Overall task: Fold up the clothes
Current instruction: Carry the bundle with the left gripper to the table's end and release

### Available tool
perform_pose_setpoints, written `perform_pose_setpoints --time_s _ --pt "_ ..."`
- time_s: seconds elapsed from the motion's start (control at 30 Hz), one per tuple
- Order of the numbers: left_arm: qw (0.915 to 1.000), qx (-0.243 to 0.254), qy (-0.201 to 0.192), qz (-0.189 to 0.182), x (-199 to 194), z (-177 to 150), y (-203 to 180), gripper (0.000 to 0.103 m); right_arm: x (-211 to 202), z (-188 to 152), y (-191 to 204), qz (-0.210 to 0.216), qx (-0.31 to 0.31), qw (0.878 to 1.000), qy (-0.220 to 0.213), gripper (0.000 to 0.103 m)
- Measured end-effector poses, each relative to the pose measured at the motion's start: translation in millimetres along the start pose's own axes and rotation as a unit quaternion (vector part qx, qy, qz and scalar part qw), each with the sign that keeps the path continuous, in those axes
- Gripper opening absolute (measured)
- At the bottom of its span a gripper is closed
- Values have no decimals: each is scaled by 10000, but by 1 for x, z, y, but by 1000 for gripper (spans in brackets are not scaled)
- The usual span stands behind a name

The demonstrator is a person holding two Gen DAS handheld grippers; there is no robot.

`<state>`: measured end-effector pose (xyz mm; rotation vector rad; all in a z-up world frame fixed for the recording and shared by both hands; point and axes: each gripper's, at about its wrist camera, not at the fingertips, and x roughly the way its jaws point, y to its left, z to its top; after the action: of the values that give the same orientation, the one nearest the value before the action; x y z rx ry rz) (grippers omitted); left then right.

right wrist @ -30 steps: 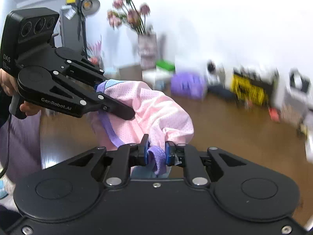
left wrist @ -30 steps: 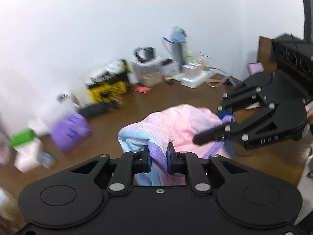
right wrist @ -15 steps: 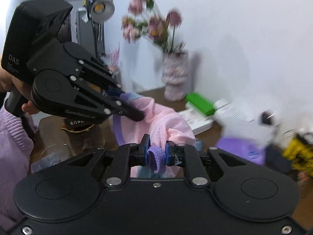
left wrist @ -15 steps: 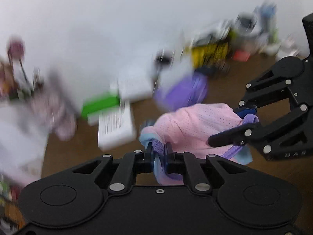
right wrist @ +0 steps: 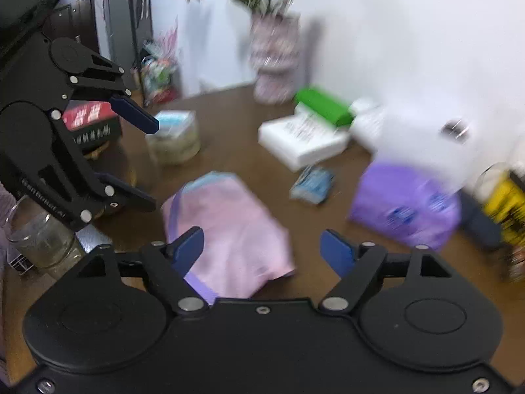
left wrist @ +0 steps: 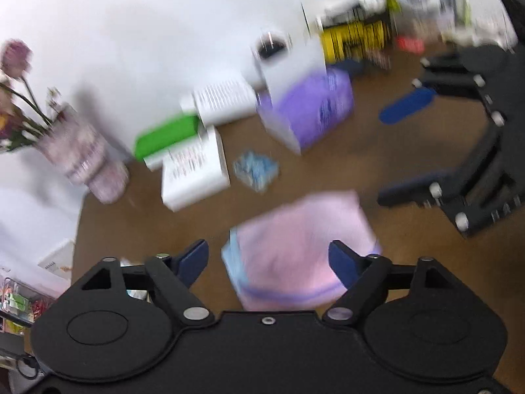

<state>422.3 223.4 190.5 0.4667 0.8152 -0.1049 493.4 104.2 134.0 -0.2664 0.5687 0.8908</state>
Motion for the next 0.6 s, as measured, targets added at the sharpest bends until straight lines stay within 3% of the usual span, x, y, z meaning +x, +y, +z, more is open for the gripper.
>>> perform_pose_setpoints --time_s 0.2,0.3,0.47,0.6 --pt "9950 364 -917 -173 -52 30 -82 97 -75 -32 -38 -486 138 9983 -298 90" --pt "9894 -124 -1448 -19 -72 41 -127 102 -114 -52 -60 -762 255 9960 -397 91" --pt "9796 -1041 -1699 -274 -59 36 -186 103 -197 -114 -115 -1399 1030 9837 -455 92" --pt "9778 -1273 -1621 -387 -45 18 -227 103 -246 -159 -126 -1710 1230 9765 -446 93"
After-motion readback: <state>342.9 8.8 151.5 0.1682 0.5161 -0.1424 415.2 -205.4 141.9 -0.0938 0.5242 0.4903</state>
